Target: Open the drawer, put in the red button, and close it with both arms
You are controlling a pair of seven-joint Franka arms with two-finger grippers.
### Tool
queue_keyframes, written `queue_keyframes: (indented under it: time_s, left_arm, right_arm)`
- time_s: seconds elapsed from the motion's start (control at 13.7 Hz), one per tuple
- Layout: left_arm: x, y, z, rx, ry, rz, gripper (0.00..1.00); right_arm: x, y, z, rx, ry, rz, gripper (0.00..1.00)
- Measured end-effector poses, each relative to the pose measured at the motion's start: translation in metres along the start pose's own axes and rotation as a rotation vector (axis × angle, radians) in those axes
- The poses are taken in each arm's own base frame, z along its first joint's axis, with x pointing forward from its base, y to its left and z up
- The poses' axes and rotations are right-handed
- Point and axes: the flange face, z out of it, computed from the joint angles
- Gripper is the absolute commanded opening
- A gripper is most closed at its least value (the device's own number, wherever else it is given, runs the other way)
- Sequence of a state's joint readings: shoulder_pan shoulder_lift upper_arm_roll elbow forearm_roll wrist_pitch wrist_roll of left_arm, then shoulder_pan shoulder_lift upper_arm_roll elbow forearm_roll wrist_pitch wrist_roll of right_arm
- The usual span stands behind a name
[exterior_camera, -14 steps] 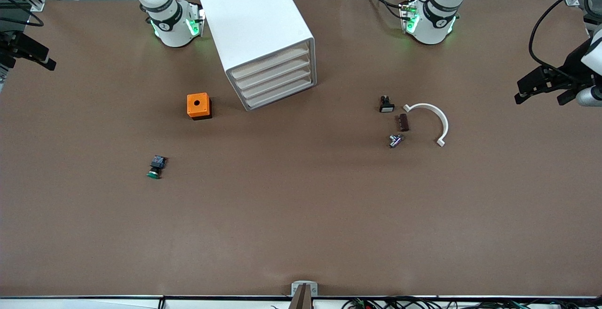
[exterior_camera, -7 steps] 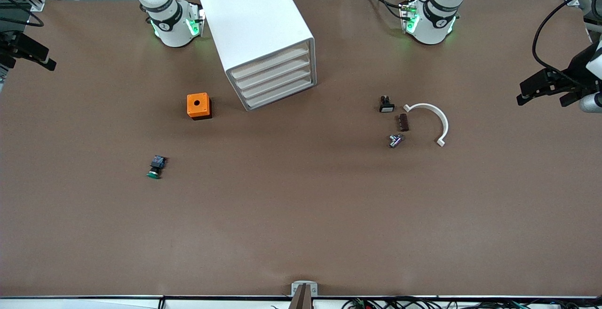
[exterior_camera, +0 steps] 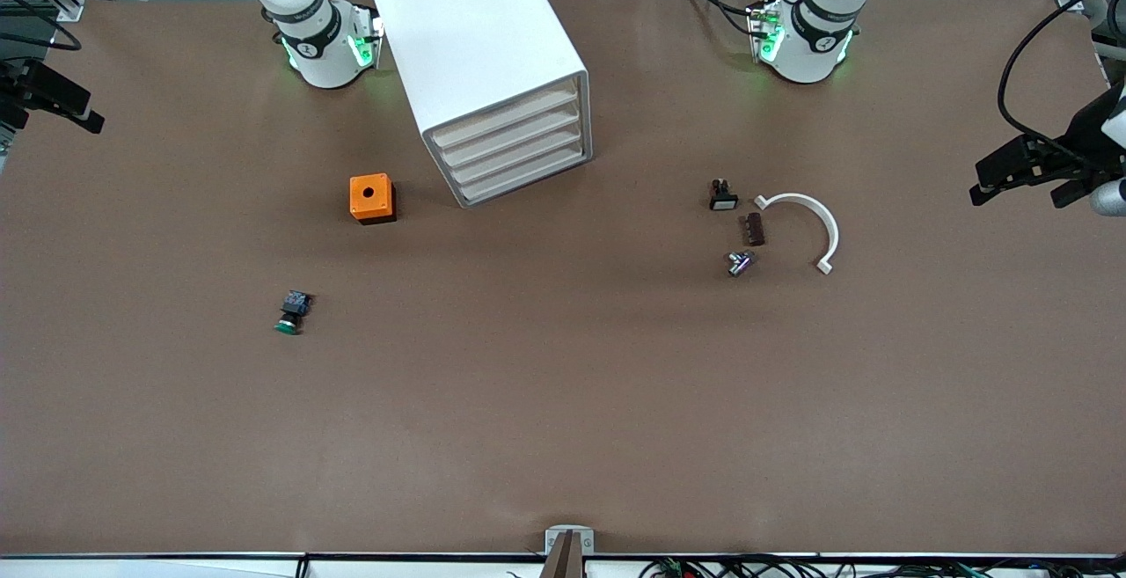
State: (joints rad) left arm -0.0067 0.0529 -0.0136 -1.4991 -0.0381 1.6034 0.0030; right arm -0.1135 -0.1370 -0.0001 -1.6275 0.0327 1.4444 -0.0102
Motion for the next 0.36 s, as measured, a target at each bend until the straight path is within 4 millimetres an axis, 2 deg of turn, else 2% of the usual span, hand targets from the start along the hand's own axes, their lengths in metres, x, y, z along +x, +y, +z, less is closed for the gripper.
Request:
queue_keyframes:
  time_s: [0.36]
  left_arm:
    - [0.0014, -0.0002, 0.0024, 0.0, -0.003, -0.001, 1.0]
  right_arm:
    - [0.001, 0.0025, -0.0009, -0.021, 0.01, 0.003, 1.0]
